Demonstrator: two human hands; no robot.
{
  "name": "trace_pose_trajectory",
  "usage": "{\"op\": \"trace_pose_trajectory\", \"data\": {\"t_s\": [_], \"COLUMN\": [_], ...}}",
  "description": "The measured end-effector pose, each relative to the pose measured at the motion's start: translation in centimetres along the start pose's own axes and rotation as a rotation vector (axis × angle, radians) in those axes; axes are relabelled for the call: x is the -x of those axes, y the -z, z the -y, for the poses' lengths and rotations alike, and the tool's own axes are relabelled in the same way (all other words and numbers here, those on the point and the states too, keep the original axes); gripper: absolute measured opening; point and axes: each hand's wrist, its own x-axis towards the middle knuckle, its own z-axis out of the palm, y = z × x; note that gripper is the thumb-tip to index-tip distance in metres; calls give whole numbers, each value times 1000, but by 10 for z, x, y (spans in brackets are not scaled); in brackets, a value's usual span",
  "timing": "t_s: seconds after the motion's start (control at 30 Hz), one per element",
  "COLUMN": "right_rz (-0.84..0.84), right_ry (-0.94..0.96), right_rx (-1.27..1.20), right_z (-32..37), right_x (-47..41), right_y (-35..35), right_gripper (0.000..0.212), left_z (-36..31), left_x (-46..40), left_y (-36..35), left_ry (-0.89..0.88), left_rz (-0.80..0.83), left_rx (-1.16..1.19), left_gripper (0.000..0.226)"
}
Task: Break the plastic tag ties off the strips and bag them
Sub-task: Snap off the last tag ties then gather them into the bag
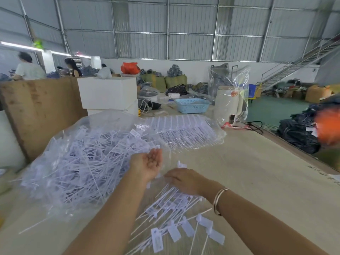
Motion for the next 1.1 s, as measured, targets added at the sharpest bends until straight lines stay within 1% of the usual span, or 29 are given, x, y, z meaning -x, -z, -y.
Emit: {"op": "trace_pose_trajectory", "data": {"t_s": [0.07, 0.13, 0.17, 0.2, 0.27, 0.3, 0.33, 0.37, 0.43, 0.47, 0.53, 0.6, 0.67, 0.77, 0.83, 0.9, 0.93, 1.0, 1.1], "right_rz": [-2, -69, -90, -114, -125, -100, -47, 29, 156, 187, 194, 140, 49, -6, -25, -66, -81, -74, 18], "right_ry": [37, 54, 64, 73, 53, 68, 111, 149, 210, 253, 329, 360, 355, 255, 184, 147, 143, 165, 173], "right_rx": [160, 240, 212, 132, -103, -211, -251, -229, -64, 19, 122, 166, 204, 258, 289, 301, 302, 276, 192], "right_z": [0, -2, -3, -4, -6, -9, -11, -12, -12, -11, -8, -7, -10, -16, -20, -21, -21, -20, -13], "right_x": [-3, 4, 9, 14, 27, 36, 47, 58, 80, 87, 95, 95, 92, 83, 78, 76, 75, 74, 73], "right_y": [-5, -7, -7, -5, 4, 9, 15, 17, 13, 9, -3, -10, -10, -9, -9, -8, -8, -6, -3], "right_gripper": [39, 38, 38, 39, 41, 43, 51, 65, 93, 101, 107, 104, 92, 76, 72, 71, 71, 77, 100], "left_z": [10, 20, 23, 24, 25, 25, 25, 26, 31, 34, 38, 43, 47, 51, 52, 52, 52, 53, 53], "left_x": [-3, -3, -2, 1, 8, 12, 16, 19, 26, 29, 33, 36, 39, 41, 41, 39, 37, 36, 33], "left_y": [1, 8, 11, 13, 14, 14, 13, 12, 11, 12, 15, 18, 23, 33, 39, 44, 46, 51, 56], "left_ry": [29, 85, 101, 106, 84, 58, 22, -18, -77, -98, -153, -216, -309, -476, -555, -621, -643, -616, -562], "left_rz": [-13, -8, -3, 4, 38, 68, 97, 124, 159, 171, 194, 200, 198, 180, 189, 217, 226, 223, 172], "left_rx": [-66, -165, -212, -266, -408, -496, -596, -698, -863, -935, -1077, -1182, -1287, -1498, -1620, -1758, -1823, -1933, -2178], "left_gripper": [35, 35, 34, 32, 30, 28, 26, 25, 23, 22, 24, 27, 29, 24, 19, 20, 24, 38, 58]}}
